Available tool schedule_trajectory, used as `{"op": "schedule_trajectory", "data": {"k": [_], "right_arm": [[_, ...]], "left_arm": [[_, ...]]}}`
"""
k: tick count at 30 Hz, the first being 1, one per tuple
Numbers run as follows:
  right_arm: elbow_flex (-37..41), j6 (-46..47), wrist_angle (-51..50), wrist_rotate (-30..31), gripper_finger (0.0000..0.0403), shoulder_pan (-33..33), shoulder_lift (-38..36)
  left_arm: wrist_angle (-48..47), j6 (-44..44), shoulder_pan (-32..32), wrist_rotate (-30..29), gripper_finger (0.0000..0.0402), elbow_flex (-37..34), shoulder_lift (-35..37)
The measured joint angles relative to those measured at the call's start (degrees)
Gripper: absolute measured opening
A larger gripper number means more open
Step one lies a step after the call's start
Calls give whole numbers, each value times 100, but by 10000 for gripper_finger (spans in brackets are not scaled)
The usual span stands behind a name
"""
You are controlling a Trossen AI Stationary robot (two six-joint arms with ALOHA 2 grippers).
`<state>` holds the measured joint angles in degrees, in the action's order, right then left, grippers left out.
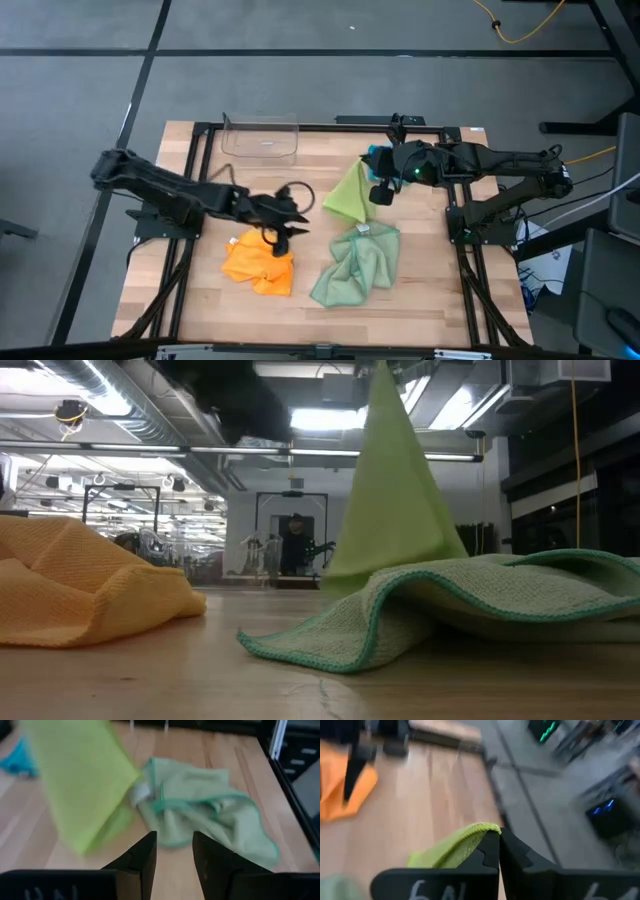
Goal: Fold microfiber towels
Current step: Fold the light green towel
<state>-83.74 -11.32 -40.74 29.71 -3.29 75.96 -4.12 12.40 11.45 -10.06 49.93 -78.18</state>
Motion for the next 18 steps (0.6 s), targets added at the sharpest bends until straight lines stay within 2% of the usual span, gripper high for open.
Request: {"op": "schedule_trajectory", "data": {"k": [6,9,14,18], "right_arm": [[0,-855,1499,68,1,0,0],[0,-1166,1979,71,1,0,0],[0,-1475,2554,69,1,0,0],[0,-1900,3330,5,1,0,4]], "left_arm": [[2306,-966,128,-674,117,-22,-1314],[3121,-1558,156,-1321,117,-22,-1721],[3798,-2693,169,-2785,117,-22,-2018],[3851,-3101,51,-3365,117,-22,-2244]]}}
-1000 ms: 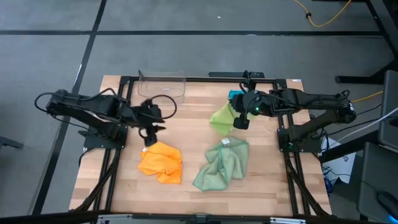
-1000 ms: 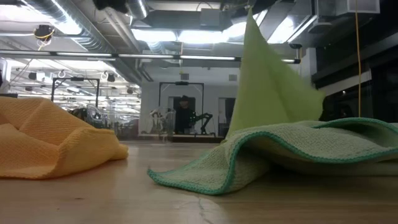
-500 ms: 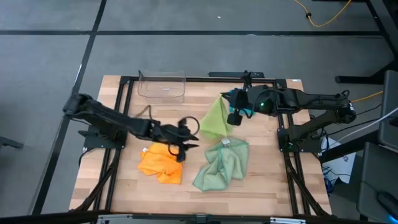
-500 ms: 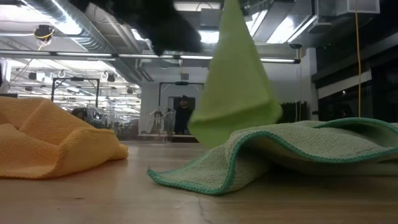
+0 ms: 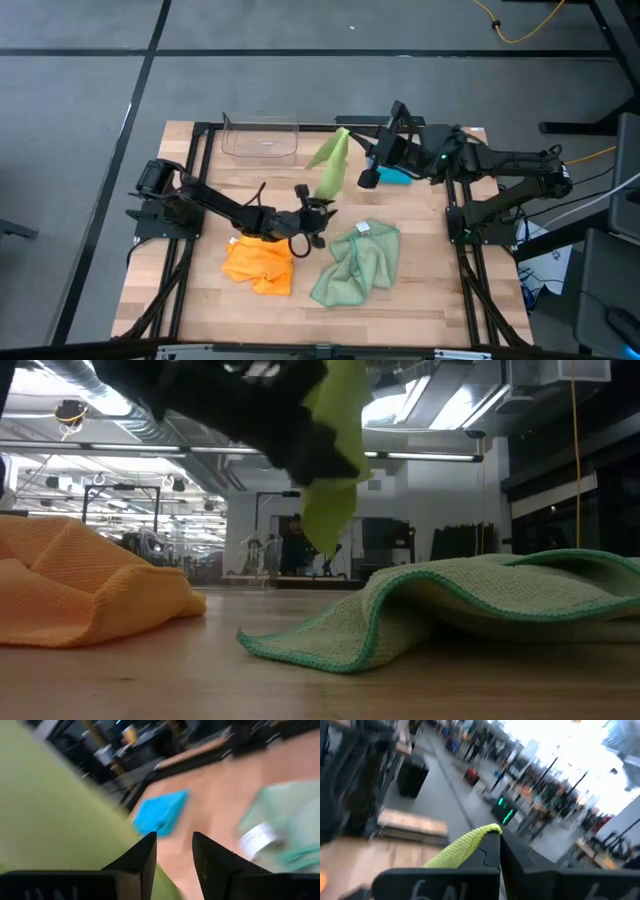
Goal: Fold microfiber towels
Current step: Fold the light green towel
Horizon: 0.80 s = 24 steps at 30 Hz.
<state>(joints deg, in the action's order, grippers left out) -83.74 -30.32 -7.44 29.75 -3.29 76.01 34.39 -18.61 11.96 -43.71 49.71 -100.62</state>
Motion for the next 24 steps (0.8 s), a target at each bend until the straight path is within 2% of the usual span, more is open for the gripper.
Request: {"op": "schedule_trajectory", "data": {"k": [2,7,9,11,16,18,21,24], "right_arm": [[0,-144,272,-155,1,-11,-3],[0,-183,125,-120,1,-139,-4],[0,-189,-29,80,1,-160,-4],[0,-192,-118,255,1,-157,-4],[0,-192,-123,596,1,-155,-4],[0,-188,-138,615,1,-155,-4],[0,-170,-133,593,1,-155,-4],[0,-156,-129,540,1,-155,-4]], "left_arm": [[-60,-5,-65,-744,117,0,-86],[-367,-577,-108,-3798,117,0,-99],[-364,-874,-47,-4303,117,0,18],[-325,-854,83,-3948,117,2,149],[-198,-60,536,-1427,117,2,287],[105,264,578,-1003,117,4,289],[265,438,368,-801,117,7,268],[228,894,58,309,117,5,265]]}}
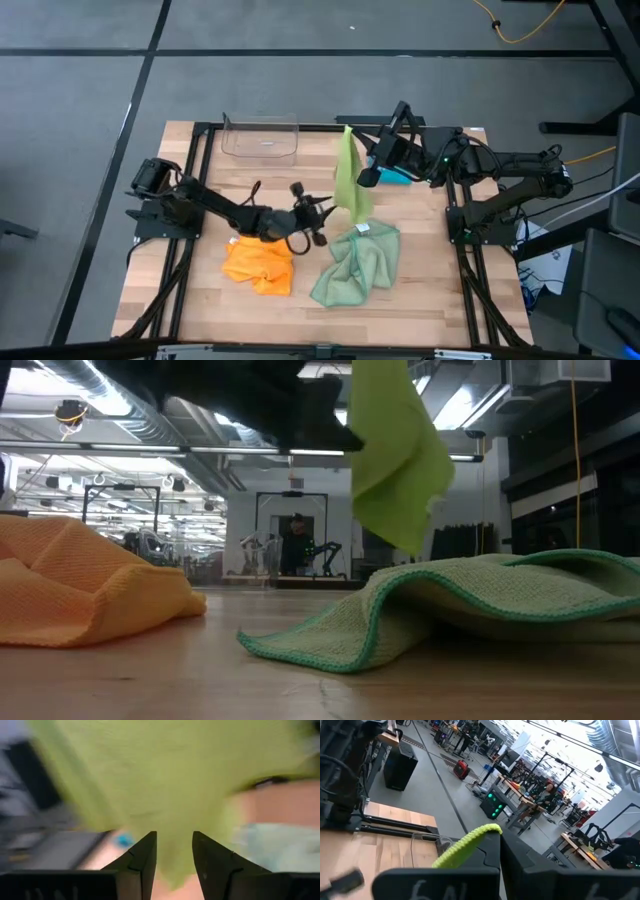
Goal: Fold microfiber towels
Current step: Fold the light green towel
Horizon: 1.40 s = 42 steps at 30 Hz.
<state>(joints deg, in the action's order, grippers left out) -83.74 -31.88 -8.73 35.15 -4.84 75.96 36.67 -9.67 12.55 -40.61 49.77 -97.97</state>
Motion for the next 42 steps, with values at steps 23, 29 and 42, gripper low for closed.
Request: {"op": "schedule_trajectory", "data": {"k": [23,29,42], "right_arm": [[0,-42,-48,269,1,31,7],[-2,-78,-73,909,1,37,25],[-20,-2780,3006,2685,1,55,1279]], "left_arm": [[73,-727,296,-1474,117,120,300],[-138,-635,831,-1367,117,603,428],[-433,-108,16,-589,127,841,341]]}}
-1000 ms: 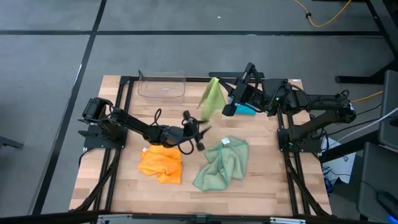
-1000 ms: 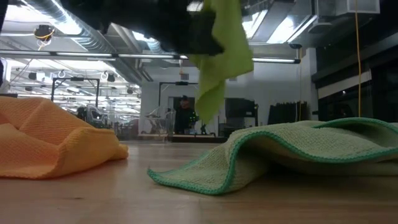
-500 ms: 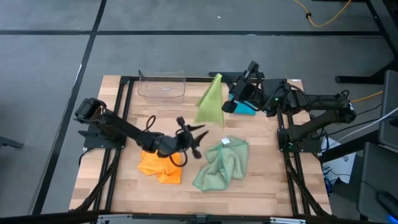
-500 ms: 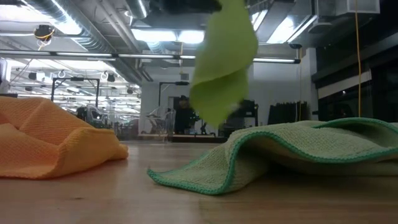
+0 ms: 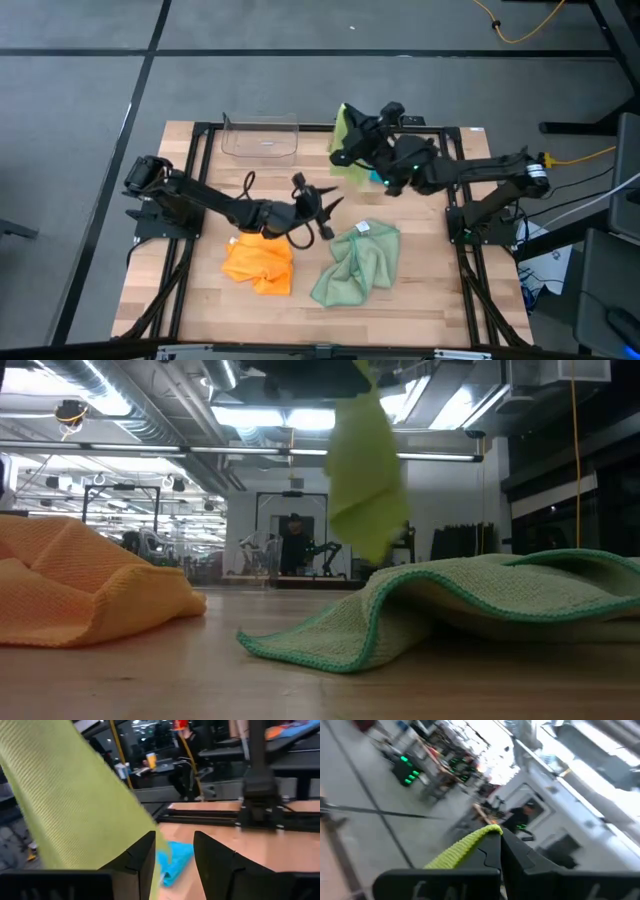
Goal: Fold microfiber towels
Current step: Fold the light green towel
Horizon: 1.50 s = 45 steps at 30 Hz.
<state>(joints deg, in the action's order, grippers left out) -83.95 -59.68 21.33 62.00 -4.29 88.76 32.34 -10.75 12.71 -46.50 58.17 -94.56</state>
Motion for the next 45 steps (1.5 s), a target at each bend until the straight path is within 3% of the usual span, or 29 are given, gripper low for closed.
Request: {"op": "schedule_trajectory", "data": {"k": [7,10,16,19,26,41,45], "right_arm": [[-552,-710,286,967,1,43,496],[-767,-810,206,1119,1,42,543],[-958,-480,145,1837,2,66,541],[-978,-294,110,2142,5,145,535],[-954,361,10,2266,4,367,598],[-951,360,-47,2299,3,472,683],[-950,354,-43,2296,3,472,683]], "left_arm": [[-52,-50,-258,-359,131,0,0],[-62,-238,-243,-551,131,0,0],[-57,-558,-248,-1136,131,0,0],[-29,-593,-283,-1108,131,0,0],[76,-588,-305,-900,132,0,0],[63,-739,-398,12,131,-2,0],[19,-734,-422,-168,131,-2,0]]}}
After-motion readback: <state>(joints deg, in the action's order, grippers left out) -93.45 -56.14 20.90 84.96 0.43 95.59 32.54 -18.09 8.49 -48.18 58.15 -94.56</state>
